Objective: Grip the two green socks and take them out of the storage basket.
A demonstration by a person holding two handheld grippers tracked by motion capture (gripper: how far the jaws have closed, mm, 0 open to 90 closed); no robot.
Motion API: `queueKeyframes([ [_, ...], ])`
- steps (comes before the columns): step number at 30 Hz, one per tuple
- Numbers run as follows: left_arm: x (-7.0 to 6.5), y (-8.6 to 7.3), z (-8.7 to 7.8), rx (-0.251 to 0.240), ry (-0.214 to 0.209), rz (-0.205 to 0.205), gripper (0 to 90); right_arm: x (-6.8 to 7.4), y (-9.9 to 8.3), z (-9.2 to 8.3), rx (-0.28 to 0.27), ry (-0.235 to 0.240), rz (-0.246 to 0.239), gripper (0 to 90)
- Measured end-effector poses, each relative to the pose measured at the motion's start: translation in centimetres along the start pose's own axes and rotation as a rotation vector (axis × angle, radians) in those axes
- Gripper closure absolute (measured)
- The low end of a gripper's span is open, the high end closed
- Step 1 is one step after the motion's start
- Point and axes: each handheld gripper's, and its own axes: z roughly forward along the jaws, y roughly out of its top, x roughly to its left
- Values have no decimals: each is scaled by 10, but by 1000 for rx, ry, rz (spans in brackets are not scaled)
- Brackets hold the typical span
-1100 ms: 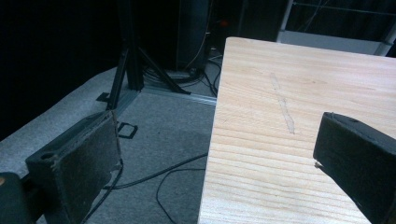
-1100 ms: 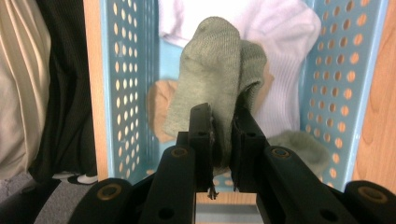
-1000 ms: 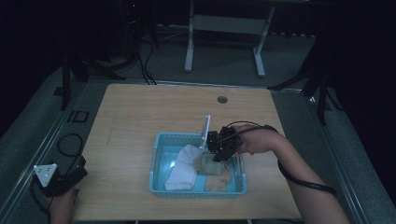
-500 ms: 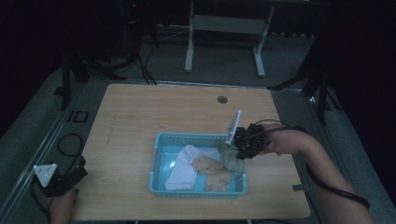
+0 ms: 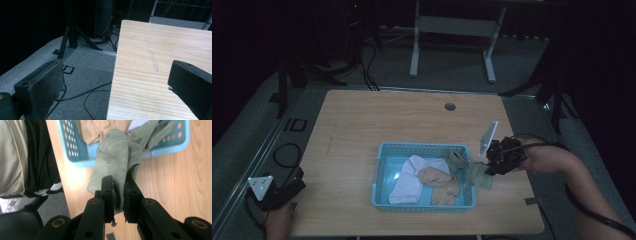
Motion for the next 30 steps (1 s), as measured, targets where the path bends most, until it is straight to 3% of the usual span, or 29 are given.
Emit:
queueKeyframes([
  [14,0,0,0,4,2,3,7,6,-47,20,-8,32,72,806],
  [21,0,0,0,3,3,5,7,3,-62,49,-3,78,107,805],
  [30,0,0,0,7,4,5,7,-2,-67,89,26,131,123,805],
])
